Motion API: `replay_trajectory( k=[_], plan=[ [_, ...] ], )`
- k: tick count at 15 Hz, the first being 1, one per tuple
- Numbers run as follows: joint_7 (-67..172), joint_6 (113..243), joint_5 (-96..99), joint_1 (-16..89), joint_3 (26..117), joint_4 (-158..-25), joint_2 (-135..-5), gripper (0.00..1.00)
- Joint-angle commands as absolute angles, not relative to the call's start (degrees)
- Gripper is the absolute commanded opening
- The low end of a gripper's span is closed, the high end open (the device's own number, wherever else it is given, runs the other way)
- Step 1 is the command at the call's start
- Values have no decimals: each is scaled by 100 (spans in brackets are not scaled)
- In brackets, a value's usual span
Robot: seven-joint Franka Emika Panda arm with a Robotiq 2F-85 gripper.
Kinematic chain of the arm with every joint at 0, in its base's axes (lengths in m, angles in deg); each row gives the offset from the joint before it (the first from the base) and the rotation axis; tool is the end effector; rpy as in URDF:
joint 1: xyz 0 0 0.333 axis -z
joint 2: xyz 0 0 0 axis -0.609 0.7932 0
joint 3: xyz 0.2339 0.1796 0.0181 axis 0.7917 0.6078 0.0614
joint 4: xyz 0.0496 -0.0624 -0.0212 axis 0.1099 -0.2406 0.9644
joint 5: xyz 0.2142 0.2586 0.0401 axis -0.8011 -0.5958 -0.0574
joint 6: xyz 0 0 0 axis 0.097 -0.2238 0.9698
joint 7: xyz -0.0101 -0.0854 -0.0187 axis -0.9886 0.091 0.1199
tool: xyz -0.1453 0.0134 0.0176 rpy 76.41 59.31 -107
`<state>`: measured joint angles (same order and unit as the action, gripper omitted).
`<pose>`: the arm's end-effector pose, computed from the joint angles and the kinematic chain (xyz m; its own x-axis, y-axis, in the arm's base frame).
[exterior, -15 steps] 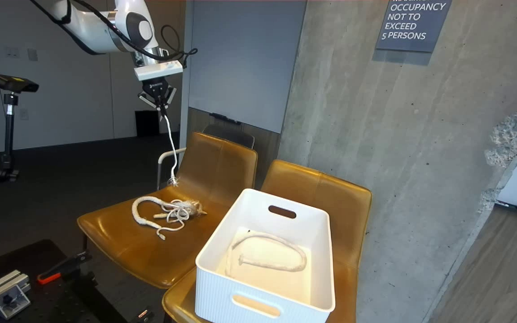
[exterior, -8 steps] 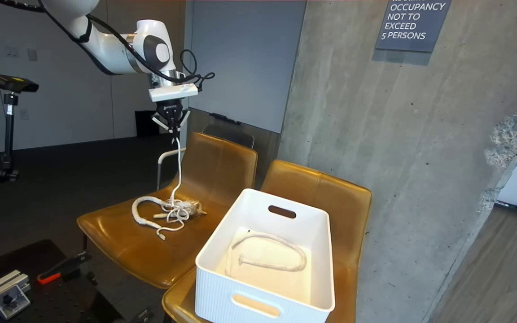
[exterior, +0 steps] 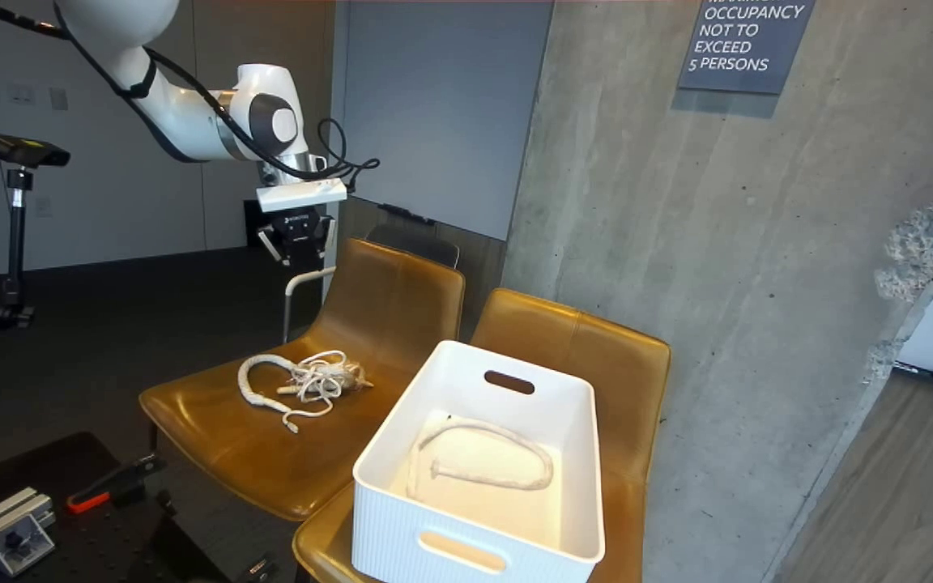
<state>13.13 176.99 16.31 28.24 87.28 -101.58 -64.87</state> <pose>0.5816 0.2045 0.3375 0.4047 0.9137 0.0384 0.8838 -0.4015 0.2402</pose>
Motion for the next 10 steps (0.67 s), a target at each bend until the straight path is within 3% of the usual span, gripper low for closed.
replay_trajectory(
  k=[1, 4, 9, 10],
  plan=[
    [1216, 17774, 1589, 2972, 8629, -10461, -6852, 81],
    [771, 17670, 1454, 3258, 8566, -10532, -7007, 99],
    [-846, 17960, 979, 4021, 8376, -10769, -7299, 100],
    [-1243, 17998, 1055, 4712, 8994, -10776, -7283, 100]
  ],
)
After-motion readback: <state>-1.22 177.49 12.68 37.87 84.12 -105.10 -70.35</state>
